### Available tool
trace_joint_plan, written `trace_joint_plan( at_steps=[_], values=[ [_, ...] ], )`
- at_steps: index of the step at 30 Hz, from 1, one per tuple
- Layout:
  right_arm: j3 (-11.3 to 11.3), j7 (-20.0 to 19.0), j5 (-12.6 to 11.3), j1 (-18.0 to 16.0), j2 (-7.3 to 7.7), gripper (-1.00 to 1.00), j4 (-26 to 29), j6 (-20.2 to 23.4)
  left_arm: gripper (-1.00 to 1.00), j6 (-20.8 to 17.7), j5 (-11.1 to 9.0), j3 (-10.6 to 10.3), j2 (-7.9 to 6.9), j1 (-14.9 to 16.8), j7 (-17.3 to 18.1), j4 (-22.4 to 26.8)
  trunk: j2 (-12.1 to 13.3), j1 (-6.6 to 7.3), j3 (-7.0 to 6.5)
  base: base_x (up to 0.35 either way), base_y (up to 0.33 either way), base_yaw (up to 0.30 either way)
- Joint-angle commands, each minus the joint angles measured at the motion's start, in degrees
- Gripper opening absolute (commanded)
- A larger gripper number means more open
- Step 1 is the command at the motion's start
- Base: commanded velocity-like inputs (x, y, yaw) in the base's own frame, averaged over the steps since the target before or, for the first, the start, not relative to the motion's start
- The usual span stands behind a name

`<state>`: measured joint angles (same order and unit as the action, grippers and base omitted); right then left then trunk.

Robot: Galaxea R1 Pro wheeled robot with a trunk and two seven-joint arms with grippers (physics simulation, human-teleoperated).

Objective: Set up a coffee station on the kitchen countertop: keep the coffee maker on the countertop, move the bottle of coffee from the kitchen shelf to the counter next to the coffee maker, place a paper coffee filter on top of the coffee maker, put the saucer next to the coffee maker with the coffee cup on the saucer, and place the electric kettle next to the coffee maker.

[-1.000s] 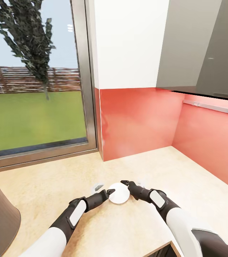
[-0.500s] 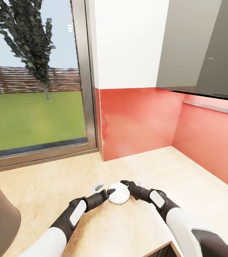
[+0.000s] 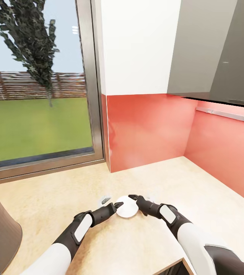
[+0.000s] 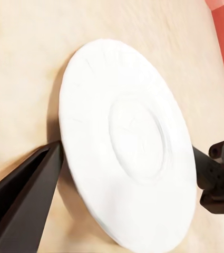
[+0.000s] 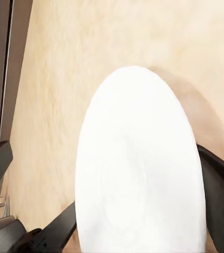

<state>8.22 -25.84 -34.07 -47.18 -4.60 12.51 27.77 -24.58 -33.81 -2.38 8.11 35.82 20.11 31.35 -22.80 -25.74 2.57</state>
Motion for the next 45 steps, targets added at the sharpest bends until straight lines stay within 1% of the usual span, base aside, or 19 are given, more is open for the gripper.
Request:
trace_joint_plan(
  at_steps=[1, 25, 32, 33, 45],
  values=[
    [0.2, 0.1, 0.4, 0.0, -0.04, 1.0, -0.1, 0.5, 1.0, -0.3, -0.2, 0.0, -0.02, 0.0, -0.1, 0.0, -0.1, -0.04, 0.15, 0.0, 0.0, 0.0],
    [0.2, -0.1, 0.4, 0.0, -0.15, 1.0, -0.3, 0.5, 1.0, -0.3, -0.2, 0.0, -0.02, 0.0, -0.1, 0.0, -0.1, -0.04, 0.15, 0.0, 0.0, 0.0],
    [0.2, -3.1, 0.5, 0.0, -0.15, 1.0, -0.4, 0.5, 1.0, -0.3, -0.2, 0.0, -0.02, 0.0, -0.1, 0.0, -0.1, -0.04, 0.15, 0.0, 0.0, 0.0],
    [0.2, -3.2, 0.5, 0.0, -0.13, -1.0, -0.4, 0.5, 1.0, -0.3, -0.2, 0.0, -0.02, 0.0, -0.1, 0.0, -0.1, -0.04, 0.15, 0.0, 0.0, 0.0],
    [0.2, -3.3, 0.6, 0.0, -0.06, -1.0, -0.4, 0.5, 1.0, -0.3, -0.3, 0.1, -0.15, 0.0, -0.1, 0.0, -0.1, -0.04, 0.15, 0.0, 0.0, 0.0]
  ],
)
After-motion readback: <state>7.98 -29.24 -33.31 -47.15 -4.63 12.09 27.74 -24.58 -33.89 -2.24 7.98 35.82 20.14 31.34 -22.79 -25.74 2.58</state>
